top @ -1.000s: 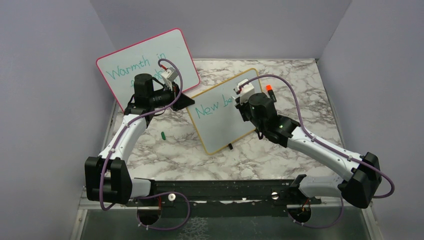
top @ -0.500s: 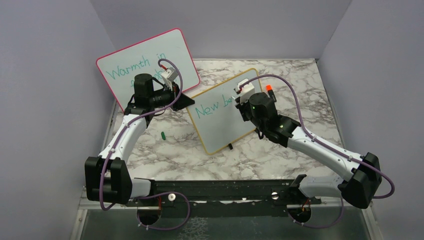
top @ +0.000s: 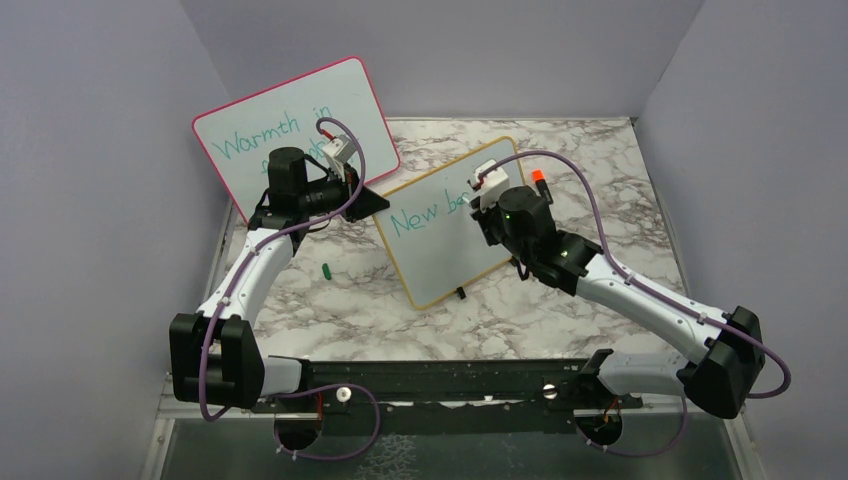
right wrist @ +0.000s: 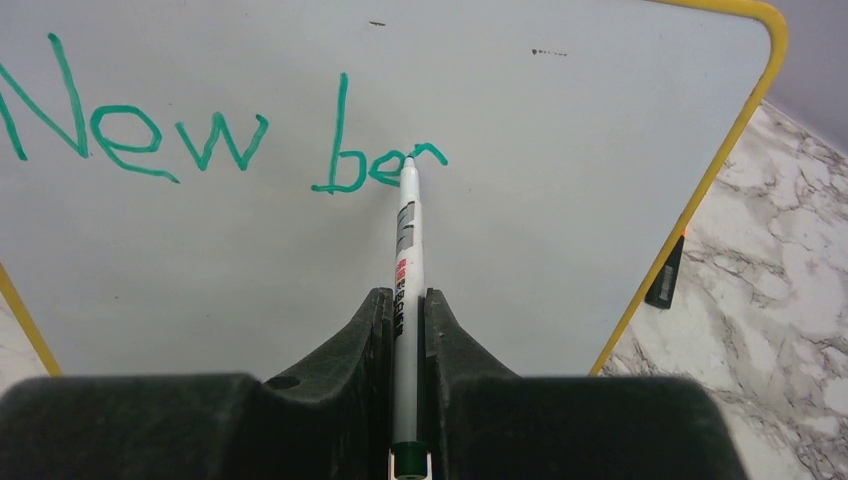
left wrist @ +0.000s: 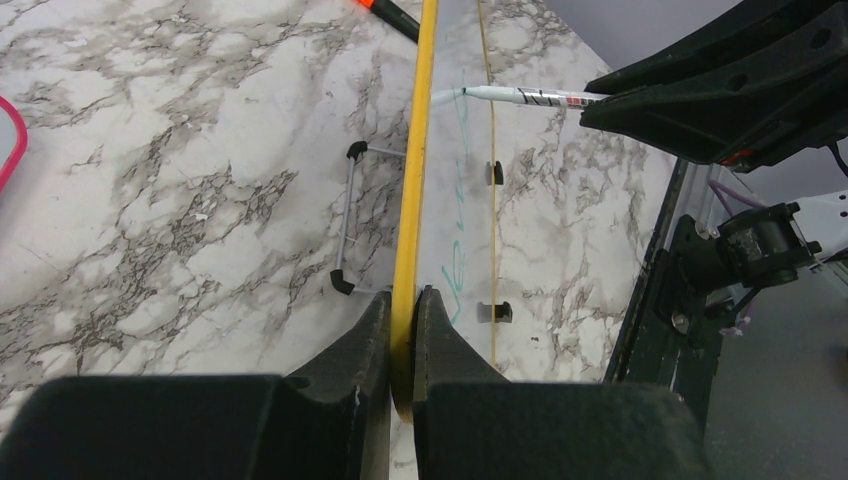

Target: Write a sentence on the whiteboard

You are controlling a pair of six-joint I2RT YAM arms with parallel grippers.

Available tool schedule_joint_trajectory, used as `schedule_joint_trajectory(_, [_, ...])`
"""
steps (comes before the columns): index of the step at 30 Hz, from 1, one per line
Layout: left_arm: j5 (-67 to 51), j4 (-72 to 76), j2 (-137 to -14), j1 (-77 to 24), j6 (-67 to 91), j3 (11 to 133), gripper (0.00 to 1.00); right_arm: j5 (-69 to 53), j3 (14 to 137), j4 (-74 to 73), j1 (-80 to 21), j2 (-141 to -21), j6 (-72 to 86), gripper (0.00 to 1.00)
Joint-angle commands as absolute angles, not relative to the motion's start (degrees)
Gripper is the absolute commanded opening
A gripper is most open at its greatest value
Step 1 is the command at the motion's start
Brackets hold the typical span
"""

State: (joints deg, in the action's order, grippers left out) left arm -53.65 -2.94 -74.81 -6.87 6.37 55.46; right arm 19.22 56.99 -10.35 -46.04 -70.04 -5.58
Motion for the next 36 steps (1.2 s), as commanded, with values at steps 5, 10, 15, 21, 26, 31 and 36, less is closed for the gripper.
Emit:
schedule_joint_trajectory(5, [-49.04, -7.21, -76.42, -7.76, 1.85, 54.58, 0.0, 21.14, 54.84, -12.74, -45.92, -69.16, -4.94, 0.0])
schedule_joint_trajectory(10, [-49.04, -7.21, -76.38, -7.74, 1.85, 54.5, 0.0, 22.95, 54.62, -12.71, -45.92, -69.28, -5.14, 0.0])
schedule_joint_trajectory(15, [-49.04, -7.21, -76.23, -7.74, 1.85, 54.41, 0.0, 23.99, 54.74, -11.61, -45.97, -69.39, -5.19, 0.0])
schedule_joint_trajectory(21, [-49.13, -7.21, -76.34, -7.81, 1.85, 54.49, 0.0, 23.31, 55.06, -9.15, -45.97, -69.67, -5.31, 0.0])
schedule_joint_trajectory(26, [-49.09, -7.2, -76.3, -7.76, 1.76, 54.49, 0.0, 23.48, 55.97, -7.66, -45.9, -70.48, -5.7, 0.0])
schedule_joint_trajectory(31, [-49.04, -7.21, -76.35, -7.73, 1.76, 54.49, 0.0, 23.82, 56.38, -6.8, -45.93, -70.66, -6.04, 0.0])
schedule_joint_trajectory(36, [-49.04, -7.15, -76.38, -7.73, 1.76, 54.49, 0.0, 23.95, 56.51, -6.13, -45.88, -70.82, -6.15, 0.0])
